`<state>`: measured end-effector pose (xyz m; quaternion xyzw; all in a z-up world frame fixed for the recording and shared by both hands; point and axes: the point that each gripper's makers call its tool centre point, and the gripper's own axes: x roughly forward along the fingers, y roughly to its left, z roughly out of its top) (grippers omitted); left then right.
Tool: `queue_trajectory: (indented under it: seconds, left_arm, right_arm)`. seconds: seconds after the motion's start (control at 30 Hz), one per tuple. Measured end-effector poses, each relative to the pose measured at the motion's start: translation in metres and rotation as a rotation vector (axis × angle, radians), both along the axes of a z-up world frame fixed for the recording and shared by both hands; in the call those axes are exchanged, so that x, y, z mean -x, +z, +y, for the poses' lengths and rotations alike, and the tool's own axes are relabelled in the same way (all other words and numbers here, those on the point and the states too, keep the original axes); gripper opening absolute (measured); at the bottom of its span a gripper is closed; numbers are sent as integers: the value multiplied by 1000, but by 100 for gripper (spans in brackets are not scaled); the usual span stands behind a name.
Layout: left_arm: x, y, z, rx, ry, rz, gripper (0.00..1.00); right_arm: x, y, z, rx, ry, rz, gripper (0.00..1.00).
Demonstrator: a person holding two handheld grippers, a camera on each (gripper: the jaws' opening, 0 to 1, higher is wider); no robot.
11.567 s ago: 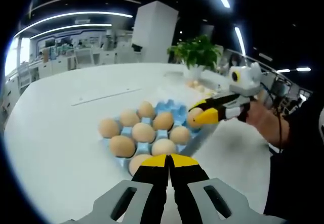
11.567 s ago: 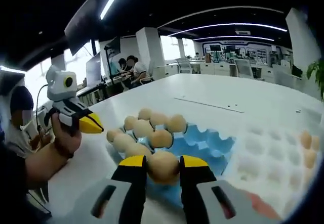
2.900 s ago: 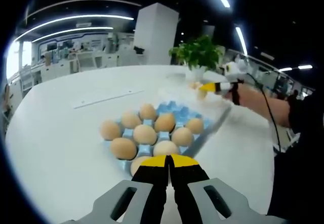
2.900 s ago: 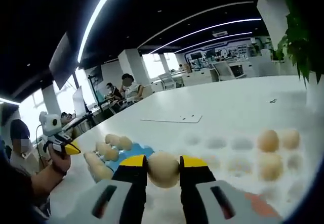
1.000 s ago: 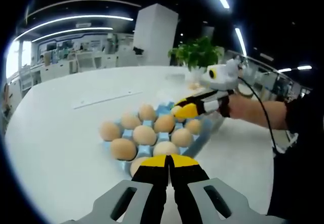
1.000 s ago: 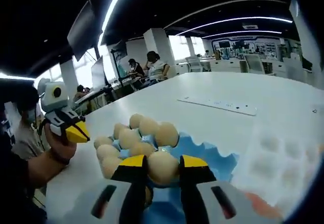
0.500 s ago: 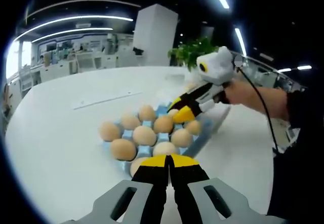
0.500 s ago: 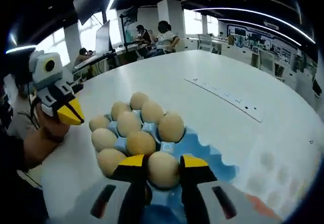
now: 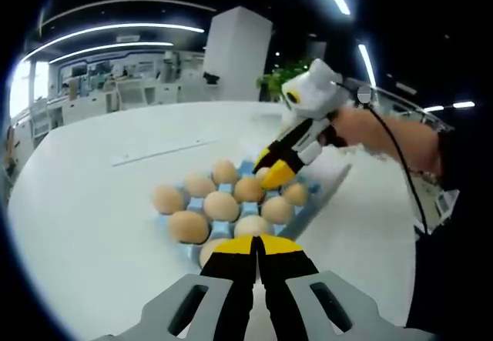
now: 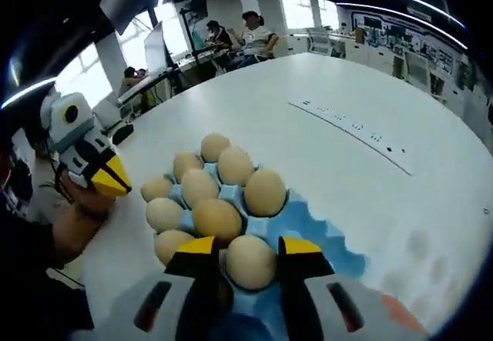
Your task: Pick up the eggs on the table and place them into the egg tray on the table
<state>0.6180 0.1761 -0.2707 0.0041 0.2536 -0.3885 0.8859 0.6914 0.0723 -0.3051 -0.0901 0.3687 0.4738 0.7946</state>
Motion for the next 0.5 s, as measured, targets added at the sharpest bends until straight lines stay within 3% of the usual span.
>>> queue_trajectory:
  seconds: [0.13, 0.23, 0.43, 0.5]
  left_arm:
    - [0, -1, -2, -6, -4, -2, 1]
    - [0, -2, -2, -8, -4, -1, 1]
    - [0, -3, -2, -10, -1, 3, 1]
    - [0, -4, -2, -12, 0, 3, 1]
  right_arm:
    - [-5, 10, -1, -91, -43, -36, 35]
    - [-8, 16, -7, -125, -73, -74, 33]
    - [-13, 23, -19, -176, -128, -167, 38]
    - [-17, 27, -29, -194, -171, -223, 36]
